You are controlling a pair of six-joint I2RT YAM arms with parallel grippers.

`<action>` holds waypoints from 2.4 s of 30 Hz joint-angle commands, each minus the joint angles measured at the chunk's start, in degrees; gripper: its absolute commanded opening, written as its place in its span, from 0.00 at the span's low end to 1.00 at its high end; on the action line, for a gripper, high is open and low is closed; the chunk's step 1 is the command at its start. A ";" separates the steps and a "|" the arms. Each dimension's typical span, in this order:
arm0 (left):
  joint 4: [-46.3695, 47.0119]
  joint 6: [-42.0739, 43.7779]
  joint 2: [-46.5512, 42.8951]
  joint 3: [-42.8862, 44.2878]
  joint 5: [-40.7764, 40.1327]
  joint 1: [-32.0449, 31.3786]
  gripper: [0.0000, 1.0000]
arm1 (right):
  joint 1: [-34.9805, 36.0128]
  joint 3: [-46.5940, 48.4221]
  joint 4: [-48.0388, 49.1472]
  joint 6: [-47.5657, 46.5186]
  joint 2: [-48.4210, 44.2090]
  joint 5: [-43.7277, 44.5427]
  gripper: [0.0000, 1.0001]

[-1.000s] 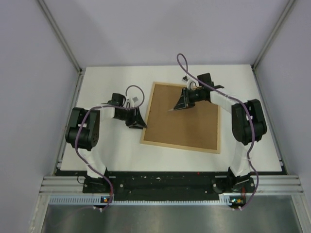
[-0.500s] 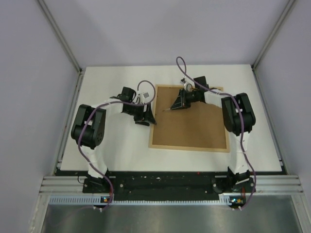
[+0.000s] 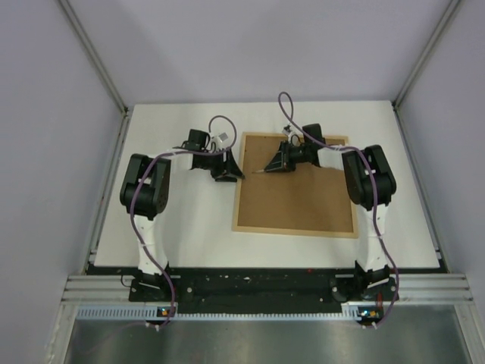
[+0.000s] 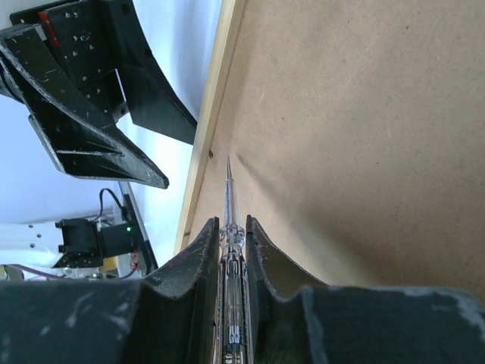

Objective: Take the photo out of the frame
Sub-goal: Release the photo frame item from the photo frame.

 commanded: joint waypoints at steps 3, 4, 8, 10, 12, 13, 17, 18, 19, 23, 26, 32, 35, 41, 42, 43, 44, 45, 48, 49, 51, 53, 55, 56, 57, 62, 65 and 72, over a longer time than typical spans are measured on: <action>3.31 -2.85 1.69 -1.22 -4.01 -0.32 0.56 | -0.32 -0.76 2.29 -0.74 -2.66 0.80 0.00; 3.05 -2.76 1.95 -1.23 -4.45 -0.24 0.55 | -0.23 -1.02 1.77 -1.18 -2.84 1.32 0.00; 3.05 -2.76 2.83 -0.96 -4.99 -0.23 0.43 | 0.29 -1.29 1.50 -1.10 -2.32 1.94 0.00; 2.87 -2.76 3.10 -0.87 -5.16 -0.23 0.40 | 0.73 -0.68 0.89 -0.49 -1.44 1.94 0.00; 2.96 -2.68 3.10 -0.87 -5.43 -0.23 0.38 | 1.35 0.03 0.01 0.30 -0.39 1.51 0.00; 2.96 -2.59 3.01 -0.96 -5.34 -0.23 0.37 | 1.61 0.38 -0.43 0.74 0.23 1.07 0.00; 2.96 -2.59 3.10 -0.96 -5.60 -0.15 0.31 | 2.67 1.35 -0.52 3.64 2.08 -0.08 0.00; 3.05 -2.59 3.10 -0.96 -5.60 -0.15 0.30 | 2.76 1.43 -0.52 4.34 2.34 -0.08 0.00; 3.05 -2.59 3.10 -1.05 -5.43 -0.15 0.28 | 2.67 1.44 -0.35 4.96 2.60 -0.25 0.00; 3.14 -2.76 3.10 -1.05 -5.25 -0.15 0.23 | 2.76 1.17 -0.26 6.11 3.22 0.01 0.00; 3.31 -2.94 3.10 -1.14 -5.34 -0.15 0.19 | 2.76 1.35 -0.17 6.98 3.57 1.06 0.00; 3.57 -3.20 3.10 -1.14 -5.34 -0.23 0.17 | 3.55 2.84 -2.27 7.87 4.63 2.38 0.00; 3.58 -3.20 3.10 -1.31 -5.25 -0.23 0.16 | 4.16 3.81 -4.20 8.04 5.33 3.35 0.00; 3.75 -3.29 2.75 -1.40 -5.34 -0.23 0.16 | 4.60 4.16 -5.71 8.31 5.95 5.19 0.00; 3.75 -3.29 2.75 -1.40 -5.34 -0.23 0.16 | 4.51 4.16 -6.23 8.04 5.86 5.46 0.00; 3.84 -3.29 2.83 -1.40 -5.34 -0.23 0.15 | 4.51 3.90 -6.85 7.96 5.77 5.81 0.00; 3.84 -3.38 2.84 -1.49 -5.34 -0.23 0.15 | 4.51 3.98 -7.46 7.61 5.68 5.90 0.00; 3.84 -3.29 2.84 -1.49 -5.51 -0.23 0.15 | 4.60 4.07 -7.99 7.34 5.68 6.07 0.00; 3.84 -3.38 2.84 -1.40 -5.43 -0.23 0.15 | 4.51 4.25 -9.22 6.46 5.24 6.34 0.00; 3.84 -3.29 2.84 -1.58 -5.43 -0.23 0.15 | 4.43 4.07 -9.40 6.29 5.07 6.43 0.00; 3.75 -3.20 2.84 -1.49 -5.43 -0.23 0.15 | 4.25 3.81 -10.02 5.58 4.63 6.69 0.00; 3.75 -3.20 2.84 -1.58 -5.43 -0.23 0.15 | 3.90 3.63 -10.28 5.58 4.54 6.34 0.00; 3.75 -3.12 2.92 -1.49 -5.60 -0.23 0.14 | 3.46 3.46 -10.54 5.23 4.45 6.34 0.00; 3.75 -3.12 3.01 -1.58 -5.60 -0.23 0.14 | 3.46 3.46 -10.72 5.06 4.45 5.99 0.00; 3.75 -3.12 3.10 -1.58 -5.69 -0.23 0.14 | 3.20 3.37 -10.81 4.88 4.54 5.73 0.00; 3.75 -3.12 3.19 -1.49 -6.04 -0.23 0.14 | 3.20 3.81 -11.77 4.44 4.98 4.67 0.00; 3.75 -3.12 3.28 -1.58 -6.04 -0.23 0.14 | 3.28 4.16 -12.39 4.35 4.98 4.23 0.00; 3.66 -3.29 3.45 -1.49 -5.87 -0.23 0.13 | 3.28 4.34 -13.00 4.52 5.50 5.72 0.00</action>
